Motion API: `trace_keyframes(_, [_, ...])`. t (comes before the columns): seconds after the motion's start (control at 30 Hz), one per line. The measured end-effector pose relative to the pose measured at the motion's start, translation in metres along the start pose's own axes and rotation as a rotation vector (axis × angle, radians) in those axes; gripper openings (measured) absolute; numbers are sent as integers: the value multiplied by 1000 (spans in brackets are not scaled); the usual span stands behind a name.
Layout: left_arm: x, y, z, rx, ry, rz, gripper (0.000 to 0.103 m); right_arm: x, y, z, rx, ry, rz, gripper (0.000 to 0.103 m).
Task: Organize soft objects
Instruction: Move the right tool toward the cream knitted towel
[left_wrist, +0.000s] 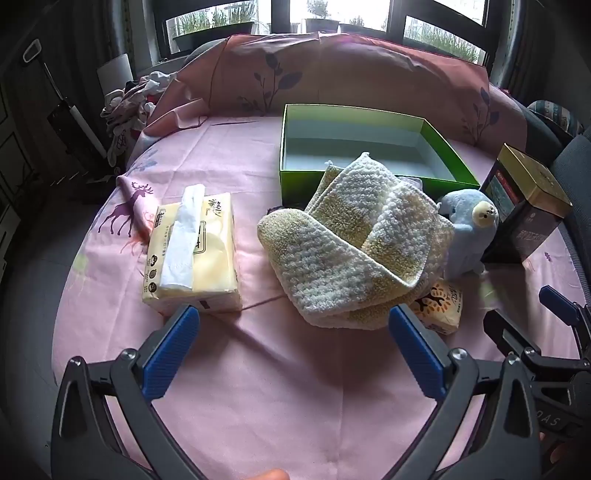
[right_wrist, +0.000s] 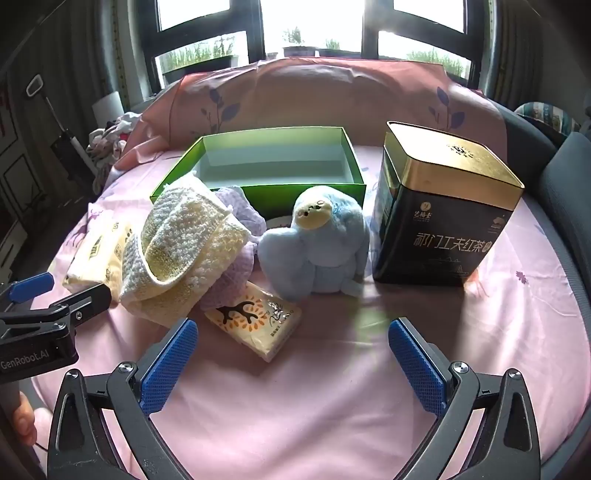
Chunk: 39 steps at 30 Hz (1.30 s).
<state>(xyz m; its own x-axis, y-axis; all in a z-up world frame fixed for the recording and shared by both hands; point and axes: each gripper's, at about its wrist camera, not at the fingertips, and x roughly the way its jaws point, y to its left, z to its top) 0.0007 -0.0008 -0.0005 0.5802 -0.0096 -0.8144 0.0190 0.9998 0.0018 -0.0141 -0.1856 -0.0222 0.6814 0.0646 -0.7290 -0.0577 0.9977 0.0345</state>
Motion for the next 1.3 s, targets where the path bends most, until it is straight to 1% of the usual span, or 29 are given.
trace_keyframes(0.1, [4,-5,1,17,20,-9,102,2,1,0,9,3,-15,103])
trace_keyframes(0.13, [5,-2,4,-3,26,-15,102,2,1,0,15,2,-14,103])
trace_keyframes(0.17, [6,-3,4,2,19,-15,102,4,-1,-1,14,12,-2,103])
trace_keyframes(0.2, [5,2,3,-5,7,-33,102,6,0,0,18,17,-3,103])
trace_keyframes(0.27, [7,-5,3,3,10,-31,102,11,-1,0,24,25,3,103])
trace_keyframes(0.3, [6,-6,1,2,7,-32,102,6,-5,-2,29,14,16,103])
trace_keyframes(0.47, [7,-11,0,19,-10,-14,102,9,-5,-5,28,29,14,103])
trace_keyframes(0.67, [4,-17,-1,49,-27,-10,102,10,-9,-8,40,31,14,103])
trace_keyframes(0.83, [4,-17,-3,48,-29,-22,102,10,-13,-9,53,32,13,103])
trace_keyframes(1.07, [3,-19,-2,52,-35,-18,102,10,-16,-9,58,31,11,103])
trace_keyframes(1.3, [7,-19,-4,50,-22,-24,102,10,-16,-10,57,33,7,103])
